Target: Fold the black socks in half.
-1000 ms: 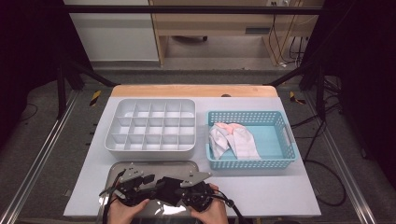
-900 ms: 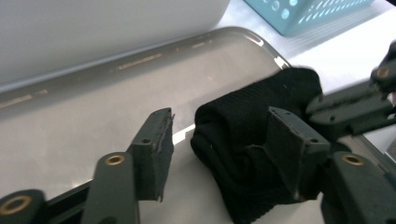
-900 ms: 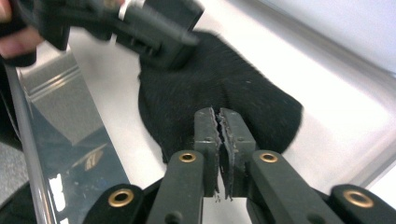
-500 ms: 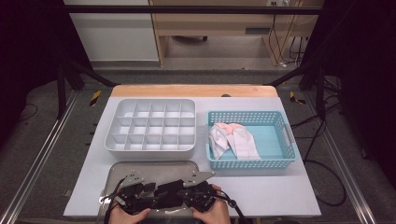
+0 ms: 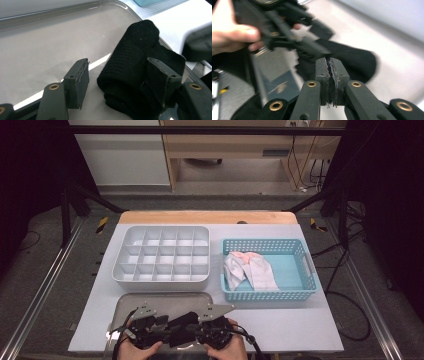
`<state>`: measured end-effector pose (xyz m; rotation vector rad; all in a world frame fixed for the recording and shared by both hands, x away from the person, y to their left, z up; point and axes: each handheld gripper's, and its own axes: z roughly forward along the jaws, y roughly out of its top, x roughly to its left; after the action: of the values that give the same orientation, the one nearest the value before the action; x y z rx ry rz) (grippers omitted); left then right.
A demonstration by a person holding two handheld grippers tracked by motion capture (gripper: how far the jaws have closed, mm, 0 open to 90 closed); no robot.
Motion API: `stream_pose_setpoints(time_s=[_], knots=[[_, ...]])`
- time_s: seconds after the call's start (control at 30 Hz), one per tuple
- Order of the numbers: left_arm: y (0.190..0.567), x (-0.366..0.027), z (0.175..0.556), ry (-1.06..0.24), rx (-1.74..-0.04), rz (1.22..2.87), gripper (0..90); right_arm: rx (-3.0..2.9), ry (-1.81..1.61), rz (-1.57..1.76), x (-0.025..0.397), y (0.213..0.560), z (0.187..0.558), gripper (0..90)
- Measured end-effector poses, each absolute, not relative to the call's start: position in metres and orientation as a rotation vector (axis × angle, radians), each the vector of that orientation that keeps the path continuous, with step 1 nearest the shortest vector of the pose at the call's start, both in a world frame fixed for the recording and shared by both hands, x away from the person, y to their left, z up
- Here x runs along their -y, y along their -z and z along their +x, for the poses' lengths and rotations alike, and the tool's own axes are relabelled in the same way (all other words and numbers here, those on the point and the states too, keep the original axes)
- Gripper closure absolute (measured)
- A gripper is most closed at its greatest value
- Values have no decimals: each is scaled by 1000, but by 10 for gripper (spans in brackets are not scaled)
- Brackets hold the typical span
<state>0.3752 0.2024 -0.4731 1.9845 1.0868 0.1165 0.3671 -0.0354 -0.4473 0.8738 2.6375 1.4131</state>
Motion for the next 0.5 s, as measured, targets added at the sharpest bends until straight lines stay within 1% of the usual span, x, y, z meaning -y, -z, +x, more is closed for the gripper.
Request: stream_pose_setpoints(time_s=[0.13, 0.3, 0.43, 0.5], knots=[[474, -201, 382, -111, -1086, 1990, 356, -2707, -1365, 867, 26, 460, 367, 874], [467, -201, 386, -107, -1075, 1976, 355, -2714, -1384, 906, 25, 468, 369, 898], [459, -210, 380, -122, -1086, 1944, 338, -2697, -1369, 905, 22, 469, 367, 900], [460, -214, 375, -126, -1098, 1961, 319, -2695, -1368, 908, 22, 469, 367, 900]])
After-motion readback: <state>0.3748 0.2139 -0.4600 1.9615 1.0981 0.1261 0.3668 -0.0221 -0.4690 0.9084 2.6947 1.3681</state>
